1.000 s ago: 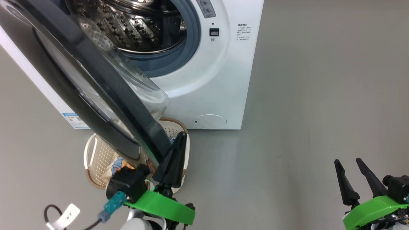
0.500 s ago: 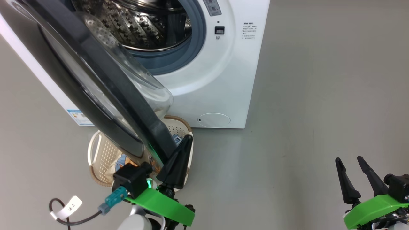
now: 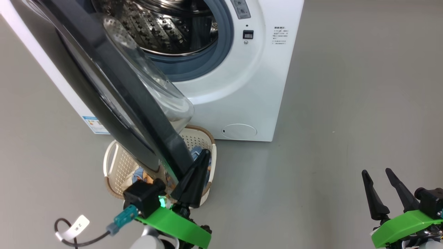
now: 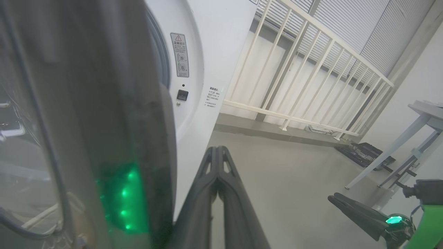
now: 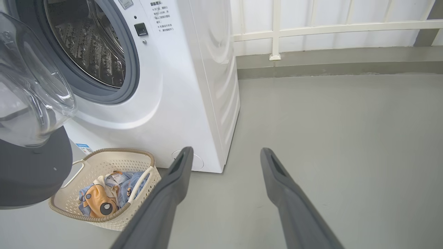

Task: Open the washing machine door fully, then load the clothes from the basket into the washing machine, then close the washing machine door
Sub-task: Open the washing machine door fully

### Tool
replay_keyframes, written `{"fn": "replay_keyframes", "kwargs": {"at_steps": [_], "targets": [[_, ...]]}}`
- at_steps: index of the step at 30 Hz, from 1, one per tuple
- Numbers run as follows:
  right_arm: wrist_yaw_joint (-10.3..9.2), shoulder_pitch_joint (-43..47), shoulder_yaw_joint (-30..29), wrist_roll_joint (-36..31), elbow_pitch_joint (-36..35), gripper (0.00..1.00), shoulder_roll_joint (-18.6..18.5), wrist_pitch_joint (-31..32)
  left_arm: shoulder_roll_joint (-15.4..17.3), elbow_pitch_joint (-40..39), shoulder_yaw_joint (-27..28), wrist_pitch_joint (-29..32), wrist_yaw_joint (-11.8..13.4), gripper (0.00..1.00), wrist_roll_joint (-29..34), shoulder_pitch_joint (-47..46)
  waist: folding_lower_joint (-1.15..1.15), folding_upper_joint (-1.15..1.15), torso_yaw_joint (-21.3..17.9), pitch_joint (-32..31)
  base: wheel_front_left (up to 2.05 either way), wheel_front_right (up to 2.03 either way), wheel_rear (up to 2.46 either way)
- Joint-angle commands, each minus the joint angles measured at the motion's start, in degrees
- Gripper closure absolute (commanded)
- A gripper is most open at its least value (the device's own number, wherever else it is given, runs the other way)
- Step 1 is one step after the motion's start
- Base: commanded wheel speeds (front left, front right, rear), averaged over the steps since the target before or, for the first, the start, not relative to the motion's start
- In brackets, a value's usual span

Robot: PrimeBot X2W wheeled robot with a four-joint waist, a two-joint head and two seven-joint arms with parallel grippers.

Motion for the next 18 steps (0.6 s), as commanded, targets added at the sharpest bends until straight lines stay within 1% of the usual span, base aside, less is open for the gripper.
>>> {"fn": "replay_keyframes", "kwargs": {"at_steps": [1,6,18], "targets": [[0.09,-1.4,1.2,-0.5,-1.5,0.0,-1.2,-0.7,2.0,-0.7,4.7,-0.4,0.8,1.0,0.4,-0.2,0.0,0.0,0.3,-0.2,0.0,0.0,0.0],[0.09,-1.0,1.4,-0.4,-1.6,0.0,-1.5,-0.7,2.0,-1.8,5.9,-0.4,0.9,1.0,1.3,3.1,0.0,0.0,1.9,-0.8,0.0,0.0,0.0],[0.09,-0.5,2.7,-0.3,-1.7,0.0,-1.7,-0.7,2.4,-3.3,9.6,-0.4,1.2,1.0,3.3,6.7,0.0,0.0,5.7,-1.9,0.0,0.0,0.0]]}}
